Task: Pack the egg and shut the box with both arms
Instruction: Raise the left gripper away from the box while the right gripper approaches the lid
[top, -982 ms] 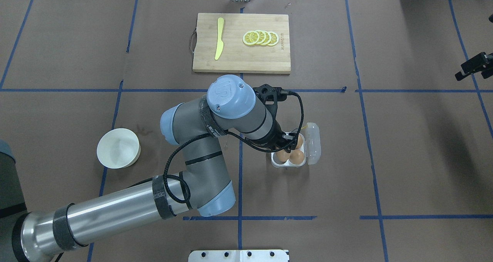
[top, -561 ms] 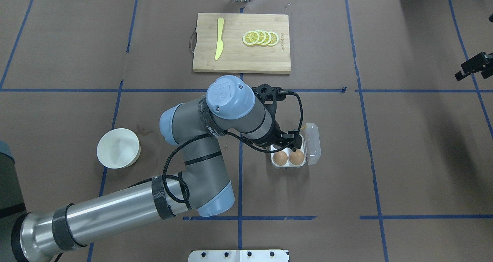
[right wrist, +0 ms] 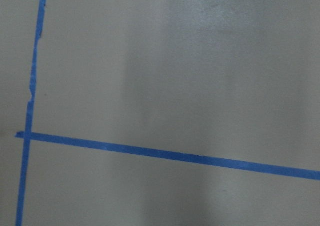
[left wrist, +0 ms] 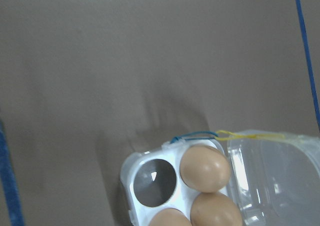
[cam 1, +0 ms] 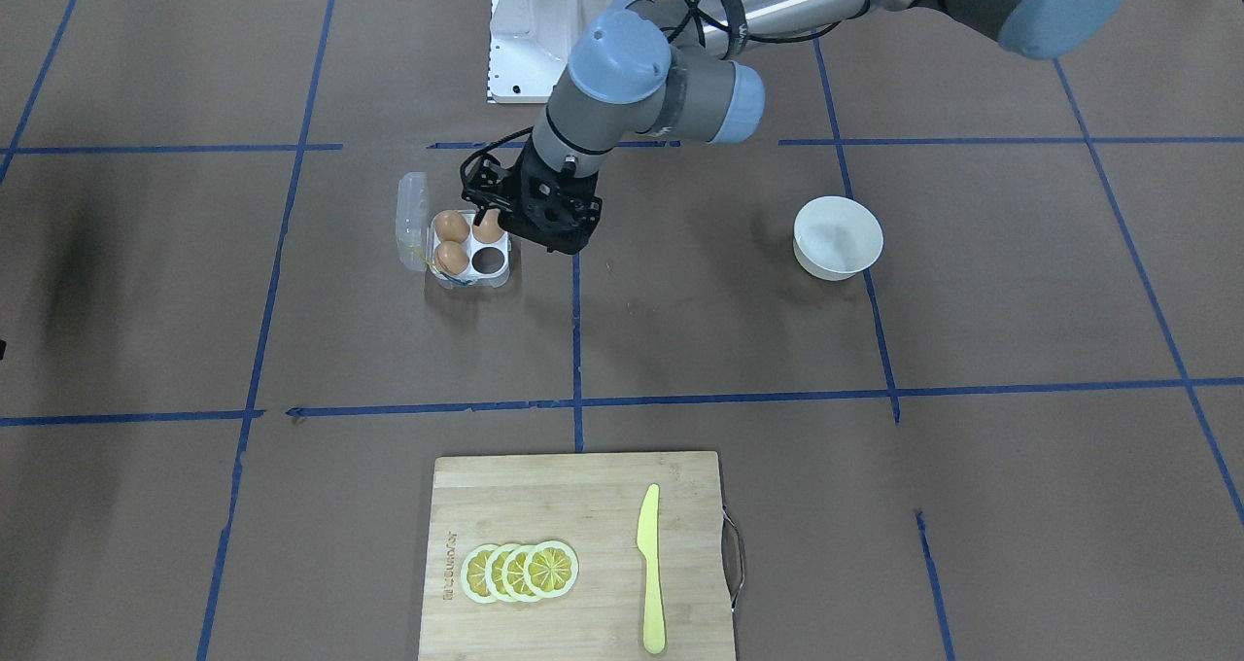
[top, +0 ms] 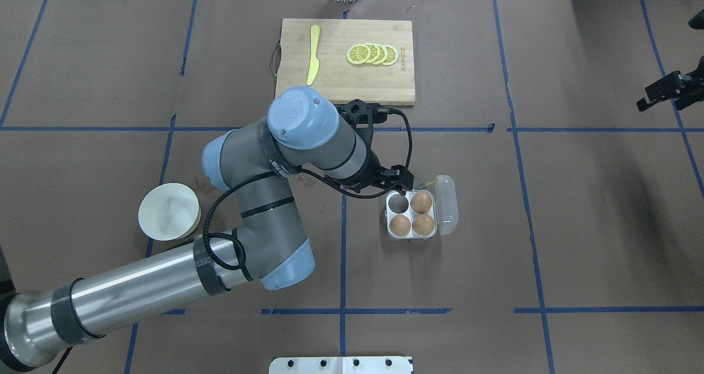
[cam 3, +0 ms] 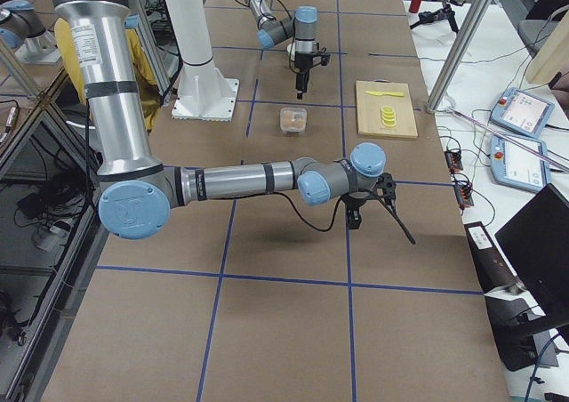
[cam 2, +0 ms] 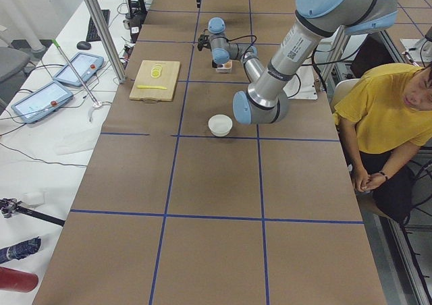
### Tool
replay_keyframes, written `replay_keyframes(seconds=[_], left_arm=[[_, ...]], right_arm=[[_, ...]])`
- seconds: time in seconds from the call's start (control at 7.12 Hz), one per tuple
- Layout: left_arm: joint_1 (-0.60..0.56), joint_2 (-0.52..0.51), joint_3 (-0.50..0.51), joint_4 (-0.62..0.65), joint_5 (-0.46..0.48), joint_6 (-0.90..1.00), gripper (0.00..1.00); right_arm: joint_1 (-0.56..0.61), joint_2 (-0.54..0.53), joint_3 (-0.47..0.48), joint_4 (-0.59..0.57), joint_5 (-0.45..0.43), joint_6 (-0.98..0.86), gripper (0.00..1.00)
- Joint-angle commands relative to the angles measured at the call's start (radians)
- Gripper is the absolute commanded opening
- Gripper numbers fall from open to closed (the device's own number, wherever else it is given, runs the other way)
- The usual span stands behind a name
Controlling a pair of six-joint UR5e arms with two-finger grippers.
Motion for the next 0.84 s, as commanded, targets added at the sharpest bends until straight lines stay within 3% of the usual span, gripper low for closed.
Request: replay_keyframes(seconds=[0.0,0.14,0.28,0.42,0.7], left_arm=[[-0.156,0.192,-0.155,0.039,-0.107,0.149,0.97],[-0.219,0.246,-0.197,0.074,-0.108,0.232,0.97],[-0.277,0.266,-0.208,0.122,-0.110,0.316,0.97],[-0.346,0.271,-0.208,0.169,-0.131,0.402,0.97],[-0.426,0.274,-0.208,0.251,-0.154,0.573,0.97]], right_arm=[[-0.194,-0.024,0.018,0.346,-0.092,0.427,1.00],[-0.291,-0.030,0.059,0.420,-0.155,0.570,1.00],[-0.398,-0.030,0.164,0.421,-0.217,0.760,0.87],[-0.473,-0.080,0.241,0.423,-0.248,0.850,0.01],[-0.560,-0.049,0.279,0.415,-0.302,0.869,0.00]])
